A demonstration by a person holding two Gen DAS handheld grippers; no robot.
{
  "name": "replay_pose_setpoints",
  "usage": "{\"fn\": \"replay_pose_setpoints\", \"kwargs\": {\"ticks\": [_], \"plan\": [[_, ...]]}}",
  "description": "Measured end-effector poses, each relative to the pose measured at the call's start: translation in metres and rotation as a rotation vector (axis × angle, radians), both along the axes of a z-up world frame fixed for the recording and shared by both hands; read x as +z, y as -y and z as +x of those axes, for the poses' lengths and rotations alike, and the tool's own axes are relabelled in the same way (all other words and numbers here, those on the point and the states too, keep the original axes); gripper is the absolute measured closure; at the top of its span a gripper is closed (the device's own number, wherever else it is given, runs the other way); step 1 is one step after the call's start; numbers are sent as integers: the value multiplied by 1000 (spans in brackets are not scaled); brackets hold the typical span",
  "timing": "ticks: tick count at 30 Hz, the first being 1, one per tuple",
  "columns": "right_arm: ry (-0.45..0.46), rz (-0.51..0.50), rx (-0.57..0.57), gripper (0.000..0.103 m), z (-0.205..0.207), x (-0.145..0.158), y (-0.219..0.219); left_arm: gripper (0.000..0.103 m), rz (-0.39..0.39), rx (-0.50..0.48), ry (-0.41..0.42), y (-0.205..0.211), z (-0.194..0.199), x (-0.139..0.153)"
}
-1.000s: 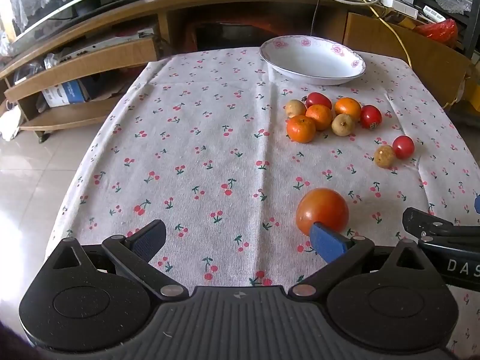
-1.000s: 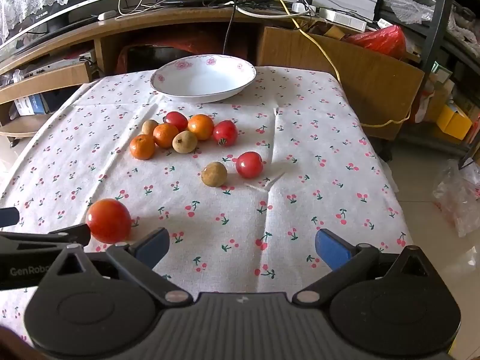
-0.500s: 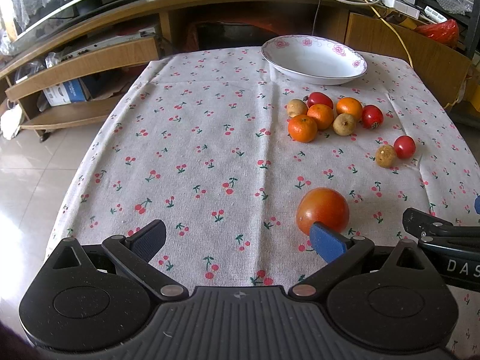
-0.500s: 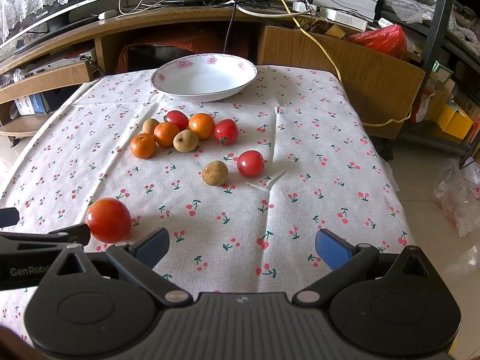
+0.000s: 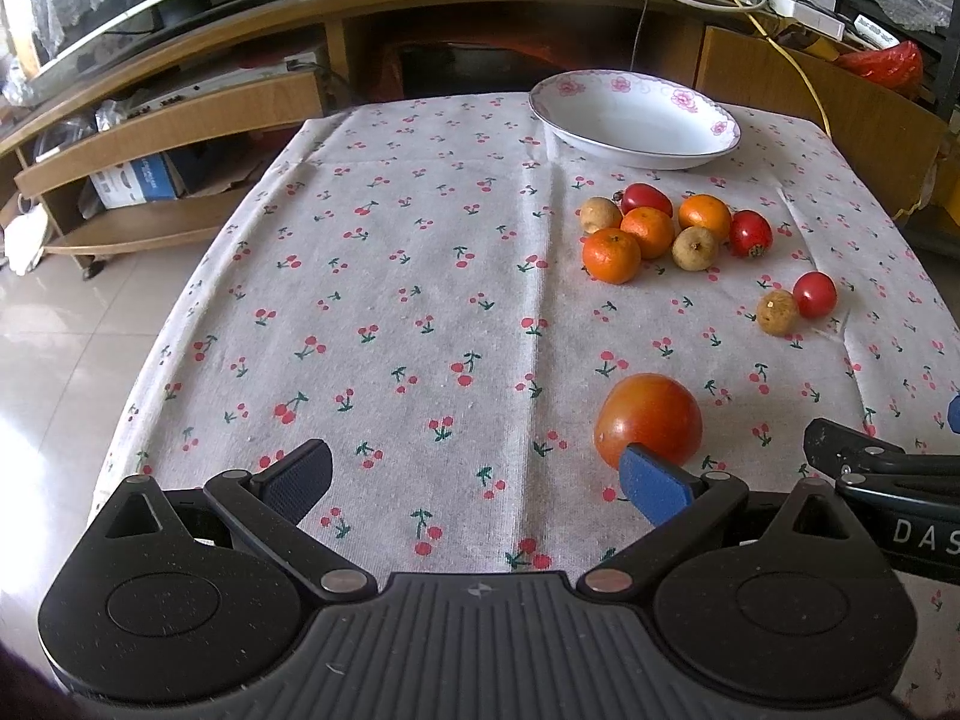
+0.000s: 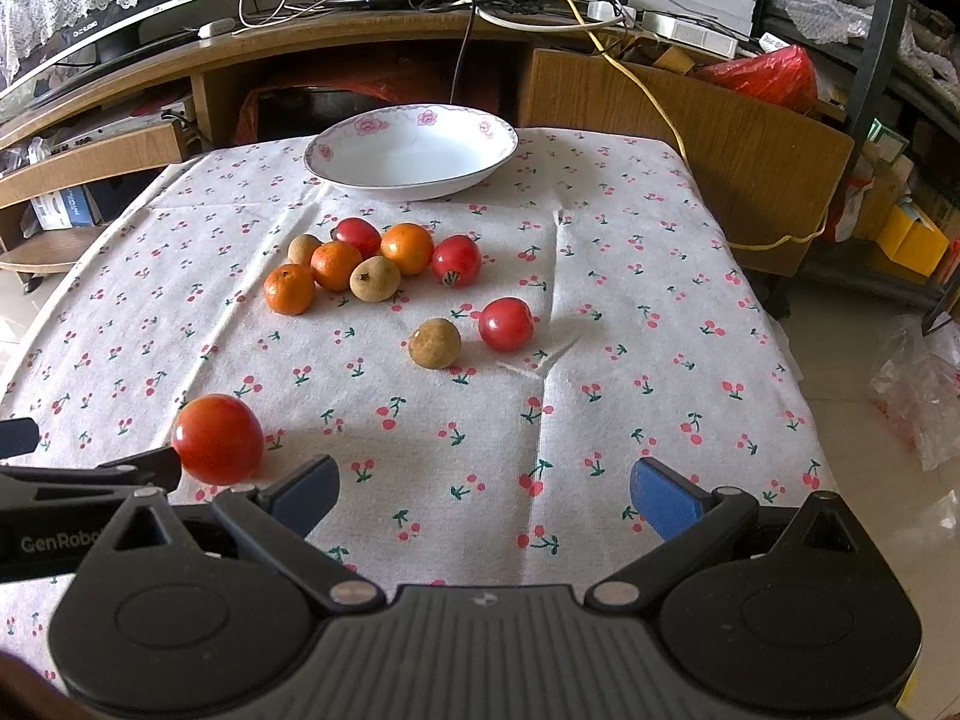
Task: Organize fruits
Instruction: 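Move the left gripper toward the large red tomato lying apart, then close the left gripper around the large red tomato and lift it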
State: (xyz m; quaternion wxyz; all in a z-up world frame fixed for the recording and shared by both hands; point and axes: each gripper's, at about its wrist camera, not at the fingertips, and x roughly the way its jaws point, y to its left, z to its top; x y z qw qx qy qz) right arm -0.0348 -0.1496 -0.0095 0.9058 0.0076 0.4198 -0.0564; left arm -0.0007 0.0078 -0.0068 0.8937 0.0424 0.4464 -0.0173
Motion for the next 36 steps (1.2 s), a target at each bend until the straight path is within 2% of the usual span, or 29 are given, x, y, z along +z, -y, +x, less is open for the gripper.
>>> {"fn": "replay_pose_setpoints", "kwargs": {"ticks": [8, 16, 22, 28, 36], "plan": [[-4, 7, 12, 0, 3, 0, 2, 0, -14, -11, 3, 1, 2, 2], [-4, 18, -18, 0, 5, 3, 18, 0, 5, -90, 41, 16, -3, 3], [-3, 36, -38, 0, 7, 5, 29, 0, -39, -164, 37, 27, 0, -1], [-5, 35, -46, 0, 7, 3, 34, 0, 41, -254, 52, 53, 0, -10], [-1, 60, -75, 0, 9, 4, 46, 7, 64, -262, 60, 55, 3, -20]]}}
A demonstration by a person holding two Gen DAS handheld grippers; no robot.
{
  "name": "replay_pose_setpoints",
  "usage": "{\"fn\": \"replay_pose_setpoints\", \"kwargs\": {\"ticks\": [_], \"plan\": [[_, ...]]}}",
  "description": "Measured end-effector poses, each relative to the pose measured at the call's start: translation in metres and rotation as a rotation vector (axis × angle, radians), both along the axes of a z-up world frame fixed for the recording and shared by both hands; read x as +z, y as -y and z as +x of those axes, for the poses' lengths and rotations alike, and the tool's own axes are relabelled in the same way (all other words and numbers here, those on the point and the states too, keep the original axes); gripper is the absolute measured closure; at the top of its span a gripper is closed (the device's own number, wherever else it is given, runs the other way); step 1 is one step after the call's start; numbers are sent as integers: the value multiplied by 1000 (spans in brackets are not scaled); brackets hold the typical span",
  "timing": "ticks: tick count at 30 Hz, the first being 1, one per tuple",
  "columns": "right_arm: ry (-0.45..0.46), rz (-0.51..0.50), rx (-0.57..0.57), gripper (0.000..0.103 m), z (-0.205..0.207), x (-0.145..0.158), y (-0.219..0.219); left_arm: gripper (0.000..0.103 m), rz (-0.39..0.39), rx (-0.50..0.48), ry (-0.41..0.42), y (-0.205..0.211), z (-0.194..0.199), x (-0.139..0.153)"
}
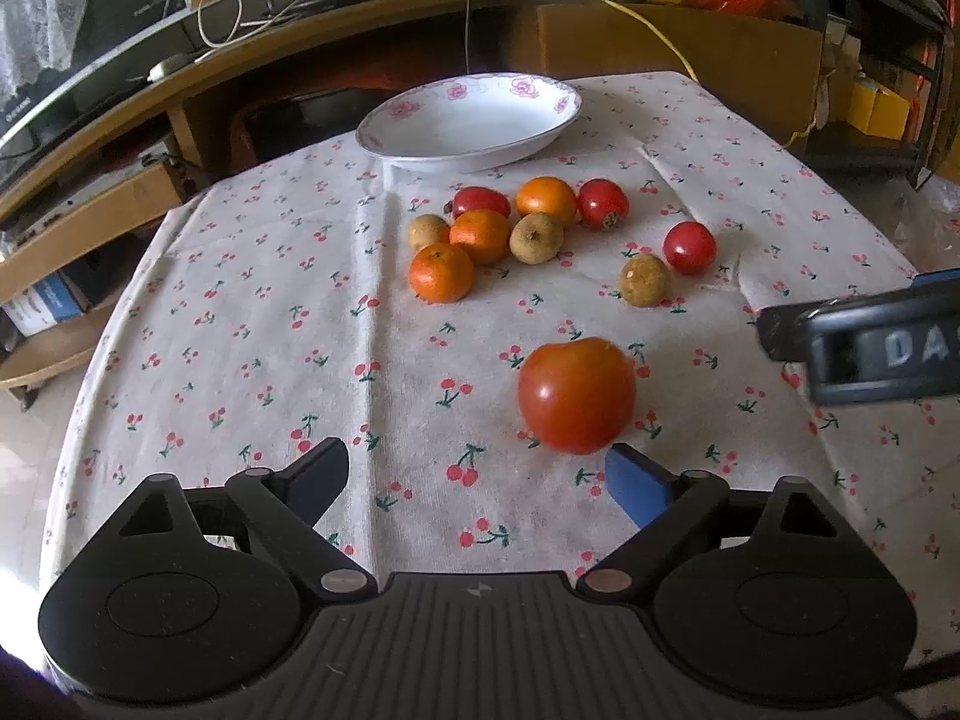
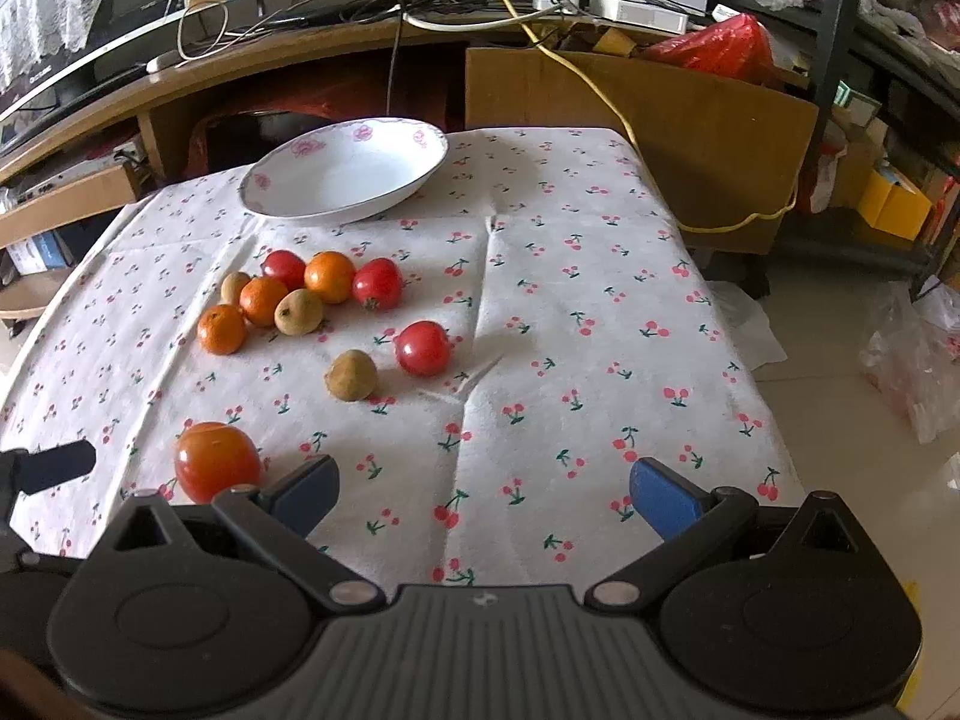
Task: Organize fruits
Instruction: 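Close the left gripper around the large red tomato and lift it, then grasp the small red cherry tomato with the right gripper while the left holds the tomato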
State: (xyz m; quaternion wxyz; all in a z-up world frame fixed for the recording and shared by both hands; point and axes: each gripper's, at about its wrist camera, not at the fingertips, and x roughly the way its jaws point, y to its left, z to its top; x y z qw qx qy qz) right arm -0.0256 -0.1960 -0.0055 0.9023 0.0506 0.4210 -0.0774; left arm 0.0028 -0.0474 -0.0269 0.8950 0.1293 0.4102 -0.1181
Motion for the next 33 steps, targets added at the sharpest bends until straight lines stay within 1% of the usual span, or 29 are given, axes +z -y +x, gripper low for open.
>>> {"fn": "replay_pose_setpoints", "kwargs": {"ticks": [3, 5, 8, 12, 16, 19, 20, 22, 24, 25, 27, 29, 31, 33], "plan": [[-5, 11, -6, 0, 1, -1, 3, 9, -36, -3, -1, -3, 2, -1], [-11, 21, -10, 0, 3, -3, 5, 9, -43, -12, 13, -2, 1, -2], [-23, 32, -8, 0, 7, -6, 6, 11, -27, -30, 30, 4, 3, -4], [-39, 47, -2, 0, 12, -9, 6, 12, 5, -53, 75, 13, 5, -2], [-37, 86, -30, 0, 18, -9, 14, 12, 6, -59, 88, 22, 11, -6], [-42, 130, -68, 0, 27, -9, 21, 12, 12, -54, 80, 26, 17, -5], [-39, 143, -77, 0, 30, -8, 22, 14, 12, -56, 82, 26, 19, -5], [-24, 157, -84, 2, 34, -5, 22, 23, -13, -67, 70, 25, 23, -4], [-2, 158, -88, 2, 36, -2, 22, 45, -56, -65, 37, 24, 29, -2], [8, 157, -95, 2, 35, 0, 23, 46, -73, -65, 22, 22, 31, -1], [14, 158, -106, 3, 35, 0, 26, 48, -84, -66, 25, 20, 30, -1], [9, 156, -104, 8, 36, -1, 28, 49, -105, -57, 27, 17, 28, -3], [-4, 144, -93, 9, 36, -4, 28, 52, -115, -52, 16, 14, 27, -1], [-6, 130, -83, 11, 34, -4, 28, 52, -135, -48, 1, 9, 26, 0]]}}
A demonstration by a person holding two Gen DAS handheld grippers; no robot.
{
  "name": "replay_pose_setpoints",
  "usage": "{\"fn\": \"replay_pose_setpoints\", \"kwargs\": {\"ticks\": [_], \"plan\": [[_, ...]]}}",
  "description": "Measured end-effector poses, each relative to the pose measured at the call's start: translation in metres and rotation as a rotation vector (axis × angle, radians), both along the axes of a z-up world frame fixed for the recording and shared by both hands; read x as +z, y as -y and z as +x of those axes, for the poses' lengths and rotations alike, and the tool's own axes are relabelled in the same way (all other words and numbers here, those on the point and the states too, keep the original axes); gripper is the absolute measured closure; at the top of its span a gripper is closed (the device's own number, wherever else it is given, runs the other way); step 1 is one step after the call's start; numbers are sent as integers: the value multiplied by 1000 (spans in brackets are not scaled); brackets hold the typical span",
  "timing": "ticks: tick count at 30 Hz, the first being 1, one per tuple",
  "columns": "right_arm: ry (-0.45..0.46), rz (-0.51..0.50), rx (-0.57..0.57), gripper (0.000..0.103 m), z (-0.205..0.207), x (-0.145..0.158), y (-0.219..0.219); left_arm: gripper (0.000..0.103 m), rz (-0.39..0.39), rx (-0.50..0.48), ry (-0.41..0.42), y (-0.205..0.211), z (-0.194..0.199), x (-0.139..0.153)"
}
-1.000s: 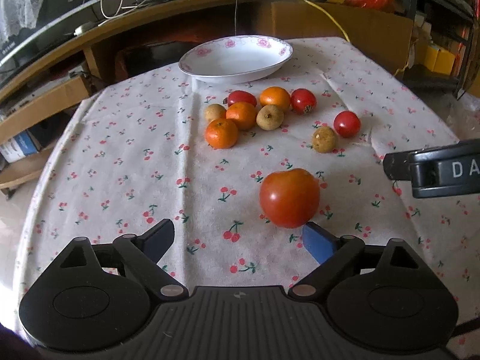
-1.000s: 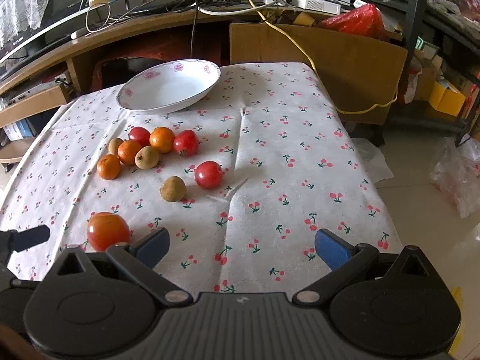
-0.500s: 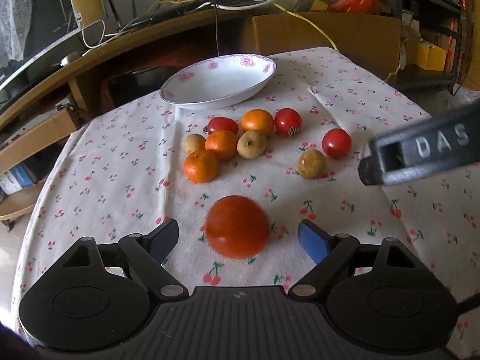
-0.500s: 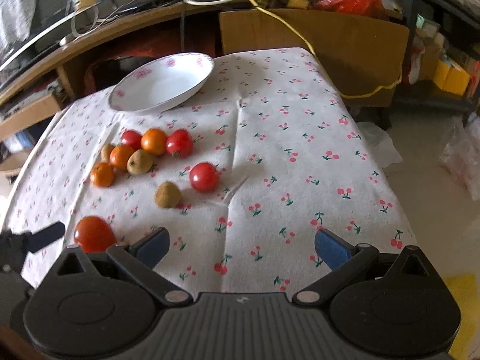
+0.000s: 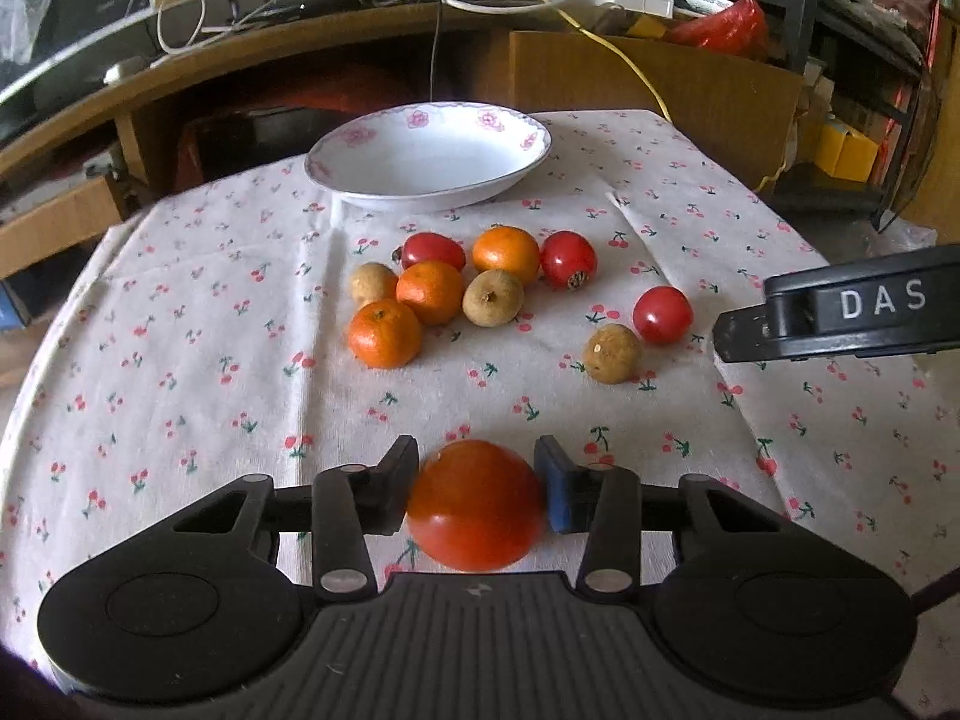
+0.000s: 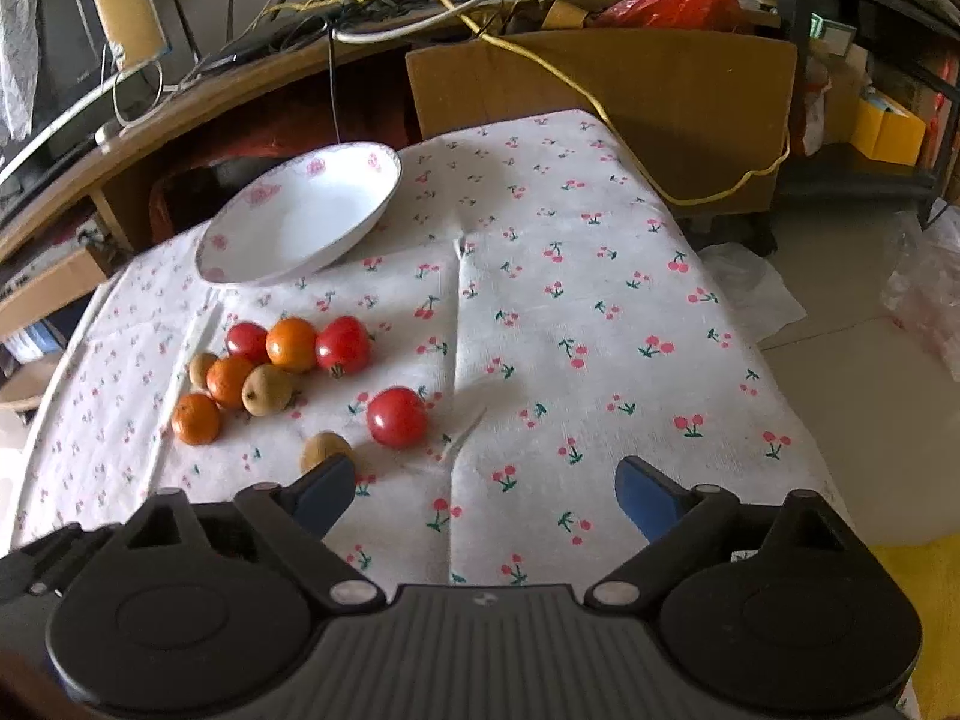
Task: Organize fruits
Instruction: 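Grasp the small red cherry tomato with the right gripper while the left holds the tomato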
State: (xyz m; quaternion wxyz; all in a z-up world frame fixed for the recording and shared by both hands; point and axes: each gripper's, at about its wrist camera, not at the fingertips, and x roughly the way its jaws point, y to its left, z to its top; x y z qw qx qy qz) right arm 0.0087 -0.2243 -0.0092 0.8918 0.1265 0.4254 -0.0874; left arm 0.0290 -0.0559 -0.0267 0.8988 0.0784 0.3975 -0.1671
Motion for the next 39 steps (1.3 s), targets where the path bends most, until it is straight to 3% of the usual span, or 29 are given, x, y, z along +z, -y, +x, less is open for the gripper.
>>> {"fn": "replay_pose_setpoints", "kwargs": {"ticks": [11, 18, 23, 30, 33, 35, 39], "plan": [[-21, -37, 60, 11, -1, -6, 0, 53, -68, 17, -29, -13, -2, 2], [38, -216, 217, 13, 19, -6, -25, 53, -60, -3, -21, -18, -4, 1], [7, -208, 286, 36, 36, -13, -20, 51, -50, -24, -11, -17, -4, -1], [10, -192, 403, 37, 50, -21, -22, 48, -29, -46, 10, -14, -5, -4], [15, -178, 417, 43, 55, -24, -24, 45, -21, -49, 23, -15, -7, -5], [23, -166, 427, 55, 57, -23, -26, 40, -18, -42, 25, -16, -8, -6], [25, -188, 443, 68, 56, -22, -33, 29, 2, -23, 42, -19, -12, -8]]}}
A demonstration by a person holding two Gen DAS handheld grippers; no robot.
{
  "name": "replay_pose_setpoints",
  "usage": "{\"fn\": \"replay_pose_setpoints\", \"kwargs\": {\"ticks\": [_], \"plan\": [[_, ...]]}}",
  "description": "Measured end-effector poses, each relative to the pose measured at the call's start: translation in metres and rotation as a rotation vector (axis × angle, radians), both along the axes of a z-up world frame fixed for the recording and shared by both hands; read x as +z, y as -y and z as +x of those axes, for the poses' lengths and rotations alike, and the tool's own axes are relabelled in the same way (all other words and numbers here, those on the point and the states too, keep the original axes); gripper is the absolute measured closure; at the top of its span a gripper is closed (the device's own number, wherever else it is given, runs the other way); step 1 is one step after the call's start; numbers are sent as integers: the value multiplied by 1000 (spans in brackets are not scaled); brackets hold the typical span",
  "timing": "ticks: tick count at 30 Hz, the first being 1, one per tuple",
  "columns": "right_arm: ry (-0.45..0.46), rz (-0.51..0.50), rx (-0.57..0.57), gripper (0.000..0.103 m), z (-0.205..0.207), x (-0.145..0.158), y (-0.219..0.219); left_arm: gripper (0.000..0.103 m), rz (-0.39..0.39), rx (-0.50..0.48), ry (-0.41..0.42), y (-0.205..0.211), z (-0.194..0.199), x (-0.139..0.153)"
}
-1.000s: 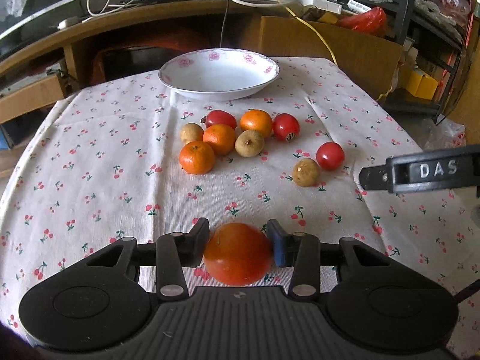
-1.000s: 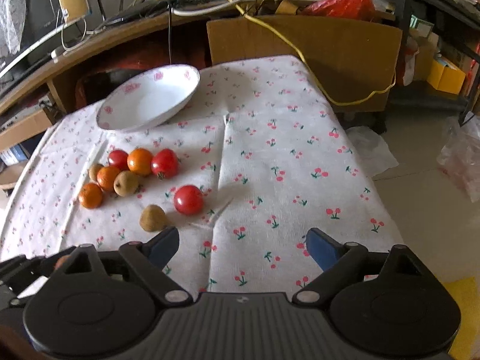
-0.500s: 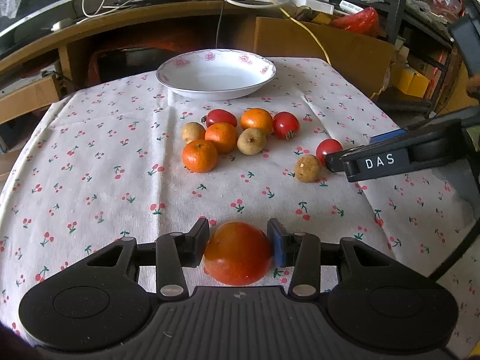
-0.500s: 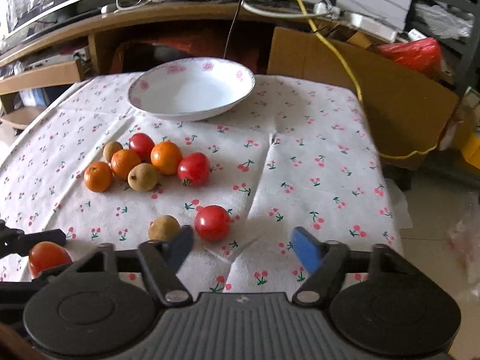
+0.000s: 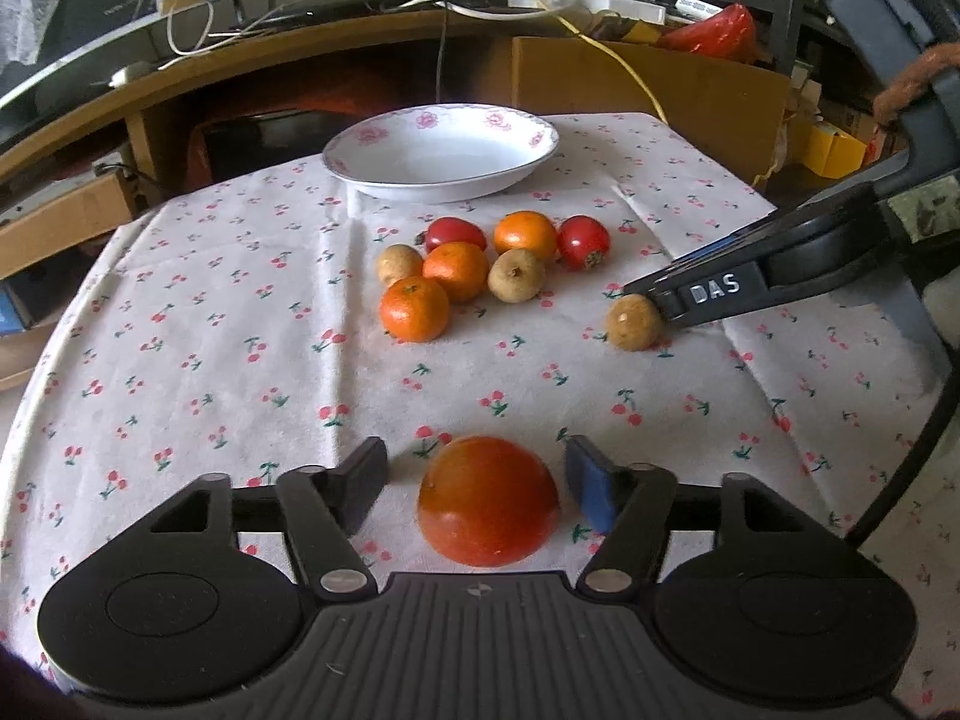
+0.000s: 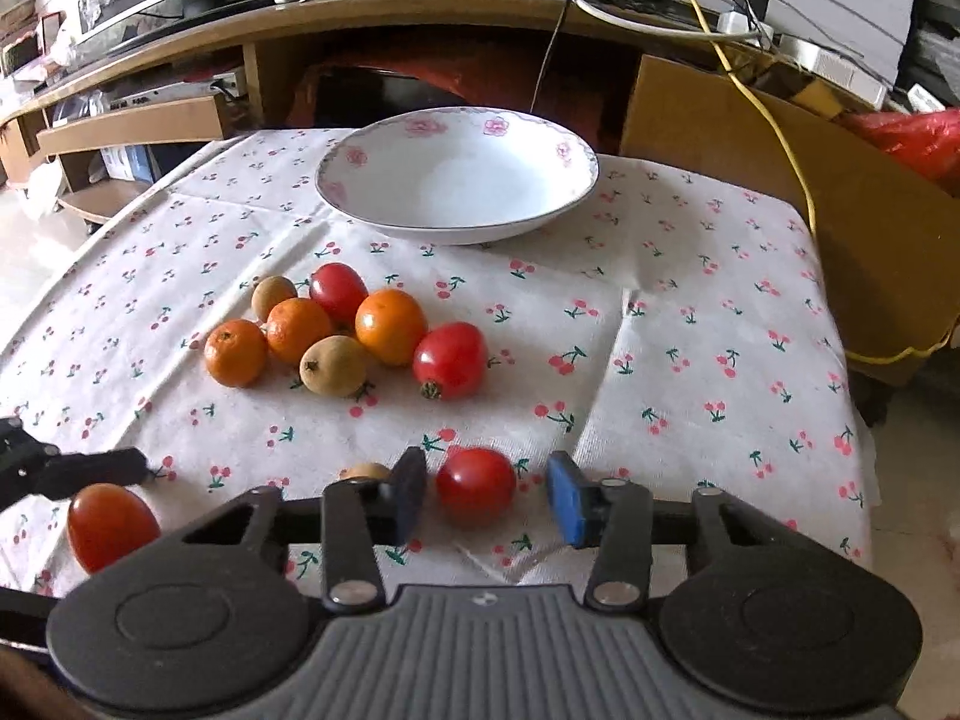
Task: Organize fruits
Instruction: 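Grasp the small red cherry tomato with the right gripper while the left holds the tomato, then carry both tomatoes over the white bowl and open both grippers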
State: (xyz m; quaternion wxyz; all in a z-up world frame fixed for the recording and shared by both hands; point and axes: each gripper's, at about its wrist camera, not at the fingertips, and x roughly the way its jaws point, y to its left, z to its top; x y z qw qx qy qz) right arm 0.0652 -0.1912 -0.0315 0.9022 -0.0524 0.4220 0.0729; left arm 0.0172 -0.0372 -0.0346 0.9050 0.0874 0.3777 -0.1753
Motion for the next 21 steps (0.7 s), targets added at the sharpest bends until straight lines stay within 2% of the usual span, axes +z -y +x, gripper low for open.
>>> {"fn": "replay_pose_setpoints", "kwargs": {"ticks": [1, 4, 6, 9, 15, 21], "plan": [[0, -6, 4, 75, -1, 0, -2, 29, 2, 1, 1, 0, -1, 0], [-3, -18, 2, 75, -2, 1, -3, 36, 6, -3, -8, 1, -2, 2], [-10, -14, -2, 76, -3, 1, -2, 47, 6, -9, -21, 4, -3, 5], [-14, -10, -13, 76, -7, 3, 2, 51, 39, -11, -21, 8, -7, 7], [-18, -5, -24, 76, -16, 4, 5, 52, 50, 5, -41, 8, -9, 8], [-7, 45, -32, 76, -26, 18, 8, 52, 15, 33, -57, 6, -7, 22]]}}
